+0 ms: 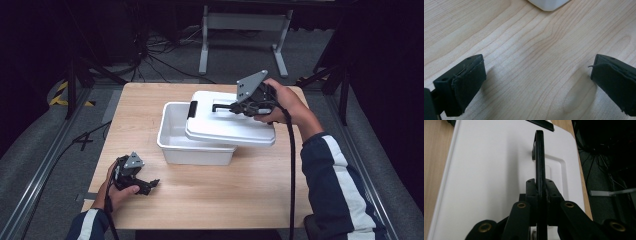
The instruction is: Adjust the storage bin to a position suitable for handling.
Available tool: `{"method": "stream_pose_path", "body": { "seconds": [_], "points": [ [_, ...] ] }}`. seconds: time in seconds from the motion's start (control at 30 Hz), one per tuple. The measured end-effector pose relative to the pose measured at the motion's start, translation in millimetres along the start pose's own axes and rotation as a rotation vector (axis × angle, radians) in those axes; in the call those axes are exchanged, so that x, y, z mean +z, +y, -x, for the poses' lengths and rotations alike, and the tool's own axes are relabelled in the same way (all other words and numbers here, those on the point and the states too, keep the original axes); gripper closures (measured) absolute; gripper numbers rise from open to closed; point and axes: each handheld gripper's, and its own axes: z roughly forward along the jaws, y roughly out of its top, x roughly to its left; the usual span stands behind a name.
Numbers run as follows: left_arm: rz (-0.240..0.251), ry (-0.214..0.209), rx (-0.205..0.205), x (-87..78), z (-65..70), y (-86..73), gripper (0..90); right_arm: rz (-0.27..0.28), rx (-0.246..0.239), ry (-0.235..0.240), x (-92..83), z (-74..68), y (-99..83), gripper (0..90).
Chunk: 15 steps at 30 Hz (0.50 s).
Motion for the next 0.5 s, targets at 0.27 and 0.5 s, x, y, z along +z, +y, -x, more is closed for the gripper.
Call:
{"method": "stream_pose_path", "body": {
  "seconds": [0.27, 0.5],
  "points": [
    [0.000, 0.000, -0.002, 0.0, 0.1, 0.0, 0.4, 0.008, 0.023, -0.024, -15.5, -3.0, -21.3, 84.2],
    [0.001, 0.001, -0.001, 0.0, 0.0, -0.1, 0.4, 0.005, 0.047, -0.043, -28.8, -4.3, -40.1, 84.3]
  ]
}}
